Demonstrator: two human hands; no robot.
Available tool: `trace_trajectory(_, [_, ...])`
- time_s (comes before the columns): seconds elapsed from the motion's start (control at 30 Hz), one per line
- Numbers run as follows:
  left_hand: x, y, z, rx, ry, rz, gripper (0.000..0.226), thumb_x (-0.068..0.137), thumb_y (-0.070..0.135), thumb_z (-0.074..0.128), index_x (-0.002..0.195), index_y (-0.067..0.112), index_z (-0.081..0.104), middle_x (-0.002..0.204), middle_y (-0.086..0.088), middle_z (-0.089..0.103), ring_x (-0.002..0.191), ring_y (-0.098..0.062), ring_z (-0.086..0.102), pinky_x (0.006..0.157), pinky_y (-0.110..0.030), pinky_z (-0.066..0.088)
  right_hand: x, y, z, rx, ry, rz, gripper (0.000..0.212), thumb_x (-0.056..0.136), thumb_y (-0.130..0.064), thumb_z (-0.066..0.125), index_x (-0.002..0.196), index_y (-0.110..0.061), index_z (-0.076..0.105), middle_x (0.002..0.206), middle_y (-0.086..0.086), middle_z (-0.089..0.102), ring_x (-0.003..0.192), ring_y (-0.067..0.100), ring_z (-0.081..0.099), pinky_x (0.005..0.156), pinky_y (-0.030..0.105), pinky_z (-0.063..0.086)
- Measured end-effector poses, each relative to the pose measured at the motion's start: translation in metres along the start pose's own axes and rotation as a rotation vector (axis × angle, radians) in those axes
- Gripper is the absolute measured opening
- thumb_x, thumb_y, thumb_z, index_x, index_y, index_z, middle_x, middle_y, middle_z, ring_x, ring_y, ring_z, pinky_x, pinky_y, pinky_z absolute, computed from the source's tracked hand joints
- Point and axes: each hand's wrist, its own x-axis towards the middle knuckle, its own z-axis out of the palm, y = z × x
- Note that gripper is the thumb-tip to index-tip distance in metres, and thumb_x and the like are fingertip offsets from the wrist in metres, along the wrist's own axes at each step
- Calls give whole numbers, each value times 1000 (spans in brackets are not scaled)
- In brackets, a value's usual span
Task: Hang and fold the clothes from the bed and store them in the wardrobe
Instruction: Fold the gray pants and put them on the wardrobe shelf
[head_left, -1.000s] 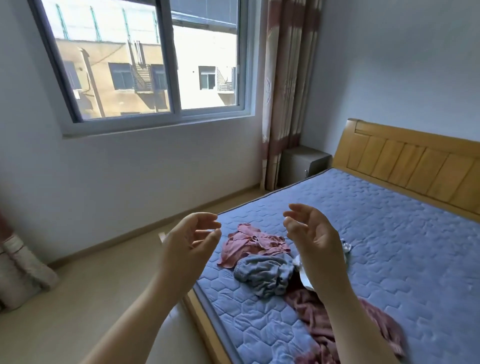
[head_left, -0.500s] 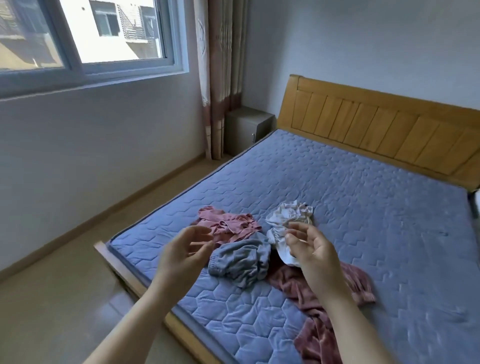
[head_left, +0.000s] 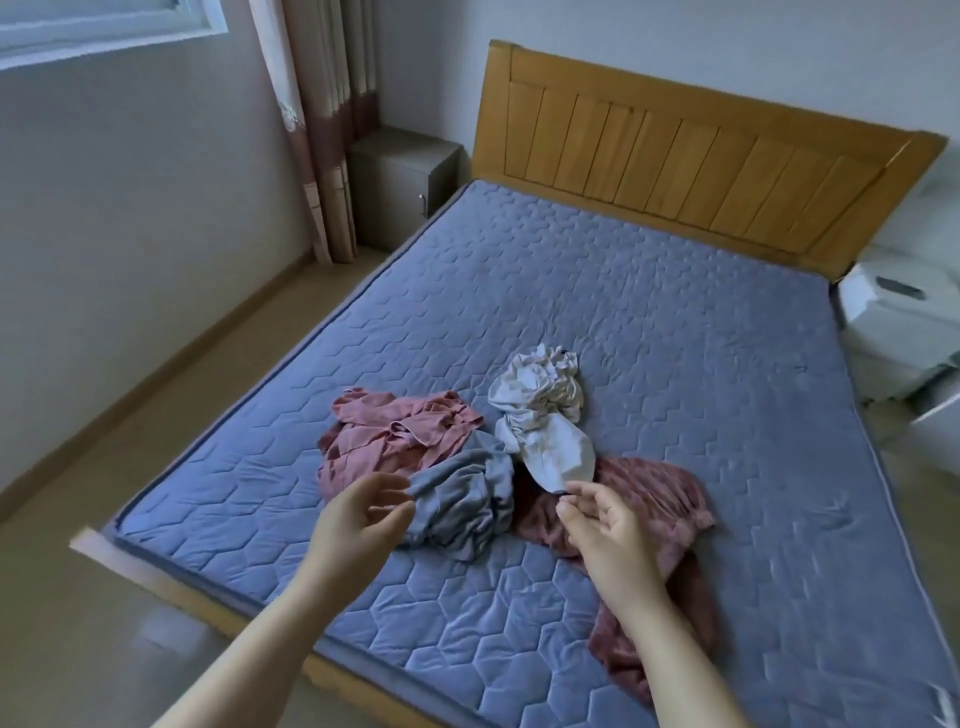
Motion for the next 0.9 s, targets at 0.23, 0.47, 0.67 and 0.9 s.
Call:
trace_trajectory(0.23, [69,-12,18,106,-68,-106,14,87,15,67,99,21,66,89,5,71,84,-13,68,69,-24,53,69,22,13,-4,15,124,15,92,-23,64,103,-32,61,103,-6,63,96,8,62,80,25,49])
trace_trajectory(0.47, [123,-48,31,206,-120,-201,15,87,17,65,99,25,64,84,10,69,77,2,62,55,-7,38,115,46,33,-96,7,245,25,93,-23,62,117,-21,61,103,-12,62,95,1,61,85,23,51])
trace_trajectory(0.67, [171,-94,35,294,-211,-265,14,86,18,65,95,27,62,83,13,67,79,-3,62,60,-13,40,142,76,70,-143,-17,353,21,94,-21,61,115,-22,60,101,-14,61,90,-7,57,64,1,42])
trace_trajectory(0.9, [220,-157,47,411,-329,-360,20,86,21,63,106,23,63,90,13,67,84,-7,61,64,-22,39,173,126,129,-187,-51,504,25,93,-20,61,118,-19,60,105,-5,64,87,-7,56,67,2,42])
